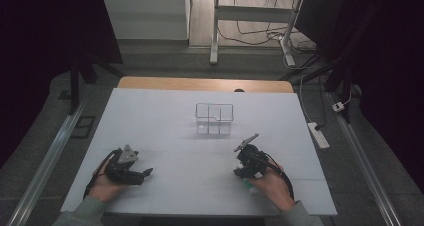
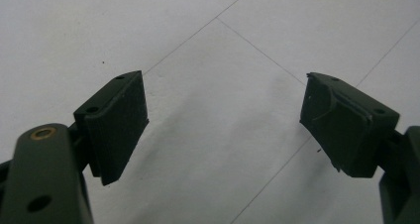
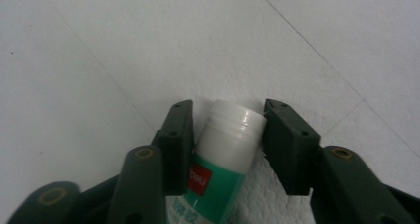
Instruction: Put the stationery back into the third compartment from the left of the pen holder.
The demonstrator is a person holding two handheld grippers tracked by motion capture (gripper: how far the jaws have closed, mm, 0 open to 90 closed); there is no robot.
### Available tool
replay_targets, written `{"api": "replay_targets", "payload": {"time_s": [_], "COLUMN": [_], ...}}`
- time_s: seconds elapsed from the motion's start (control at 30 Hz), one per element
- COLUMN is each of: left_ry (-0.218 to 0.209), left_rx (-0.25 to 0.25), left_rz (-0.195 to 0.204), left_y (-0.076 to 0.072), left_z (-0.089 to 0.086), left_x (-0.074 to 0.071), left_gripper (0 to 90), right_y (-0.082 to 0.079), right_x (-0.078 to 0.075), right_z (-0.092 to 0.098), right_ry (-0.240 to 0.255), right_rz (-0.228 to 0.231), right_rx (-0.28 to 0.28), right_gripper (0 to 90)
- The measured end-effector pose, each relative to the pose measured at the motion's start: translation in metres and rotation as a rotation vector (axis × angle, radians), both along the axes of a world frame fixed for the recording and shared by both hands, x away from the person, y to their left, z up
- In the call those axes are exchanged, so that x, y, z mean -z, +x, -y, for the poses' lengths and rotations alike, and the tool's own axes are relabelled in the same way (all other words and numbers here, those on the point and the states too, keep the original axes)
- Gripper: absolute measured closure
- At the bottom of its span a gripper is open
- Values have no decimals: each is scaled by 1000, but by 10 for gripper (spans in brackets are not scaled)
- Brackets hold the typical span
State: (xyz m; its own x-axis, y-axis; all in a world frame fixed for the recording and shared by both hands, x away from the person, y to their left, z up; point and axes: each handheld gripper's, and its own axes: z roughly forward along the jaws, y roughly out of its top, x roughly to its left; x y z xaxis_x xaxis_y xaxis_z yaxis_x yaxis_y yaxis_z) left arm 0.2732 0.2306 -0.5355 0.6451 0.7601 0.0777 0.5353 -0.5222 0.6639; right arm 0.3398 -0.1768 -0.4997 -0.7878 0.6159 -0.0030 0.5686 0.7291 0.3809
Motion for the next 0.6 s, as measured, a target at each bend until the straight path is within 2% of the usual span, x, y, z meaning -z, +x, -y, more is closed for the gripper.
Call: {"api": "replay_targets", "payload": {"time_s": [0.43, 0.57, 0.6], "left_ry": [7, 7, 7], "left_rx": [0, -1, -2], "left_rz": [2, 3, 4], "left_y": [0, 0, 0], "left_z": [0, 0, 0], "left_x": [0, 0, 0], "left_gripper": [183, 182, 183], "right_y": [-1, -1, -1], "right_x": [-1, -4, -5], "right_z": [0, 1, 2], "right_ry": [18, 33, 45], "right_rz": [-15, -4, 11], "right_rx": [6, 4, 10], "right_gripper": [602, 603, 604]}}
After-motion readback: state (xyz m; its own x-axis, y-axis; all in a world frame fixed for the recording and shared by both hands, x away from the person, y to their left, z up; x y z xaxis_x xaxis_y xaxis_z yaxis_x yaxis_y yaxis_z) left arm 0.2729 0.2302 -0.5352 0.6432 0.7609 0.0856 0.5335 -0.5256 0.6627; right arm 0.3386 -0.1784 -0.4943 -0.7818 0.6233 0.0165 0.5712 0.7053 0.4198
